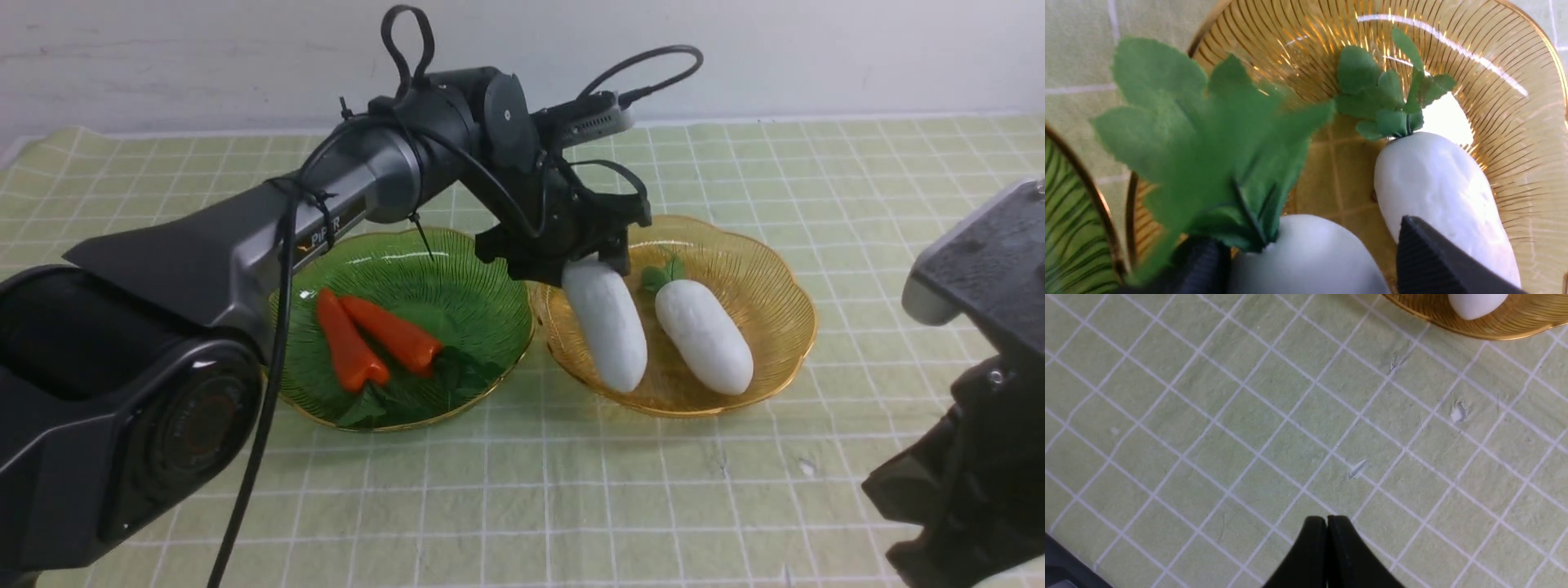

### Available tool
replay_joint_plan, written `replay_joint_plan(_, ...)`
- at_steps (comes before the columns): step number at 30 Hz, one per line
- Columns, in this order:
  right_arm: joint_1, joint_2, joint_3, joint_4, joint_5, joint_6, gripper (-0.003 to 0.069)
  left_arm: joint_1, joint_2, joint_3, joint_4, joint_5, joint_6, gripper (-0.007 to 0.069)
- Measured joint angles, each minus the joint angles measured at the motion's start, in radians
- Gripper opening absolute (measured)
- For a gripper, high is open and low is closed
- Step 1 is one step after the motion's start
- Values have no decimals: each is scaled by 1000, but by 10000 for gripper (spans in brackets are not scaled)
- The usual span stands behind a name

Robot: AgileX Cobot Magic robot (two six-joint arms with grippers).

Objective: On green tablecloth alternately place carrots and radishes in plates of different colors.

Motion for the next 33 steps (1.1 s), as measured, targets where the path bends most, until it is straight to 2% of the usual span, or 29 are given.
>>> replay_joint_plan(3, 0, 0, 0, 0, -1, -8, -15, -1, 0, -1, -6, 0, 0, 559)
replay_joint_plan(4, 0, 0, 0, 0, -4, -16, -15, -1, -5, -2, -10, -1, 0, 595)
replay_joint_plan(6, 0, 0, 0, -6, -8, -22, -15, -1, -13, -5, -9, 2, 0, 609)
replay_joint_plan(13, 0, -64, 2, -15, 1, -8, -15, 2, -87, -83, 9, 77, 23, 593)
replay_joint_plan(16, 0, -178, 2, -25, 45, 33, -15, 14, -131, -129, 14, 145, 67, 545)
replay_joint_plan(22, 0, -462, 9, -42, 49, 65, -15, 34, -192, -186, 57, 271, 94, 375)
replay_joint_plan(25, 0, -601, 67, -28, -72, 65, -15, 35, -193, -189, 65, 292, 98, 302)
replay_joint_plan(27, 0, -694, 151, -15, -233, 65, -15, 35, -191, -189, 68, 305, 110, 225)
replay_joint_plan(31, 0, -758, 282, -15, -431, 64, -15, 35, -191, -189, 68, 317, 164, 137)
replay_joint_plan(33, 0, -771, 369, -15, -561, 64, -15, 35, -191, -189, 68, 319, 209, 65)
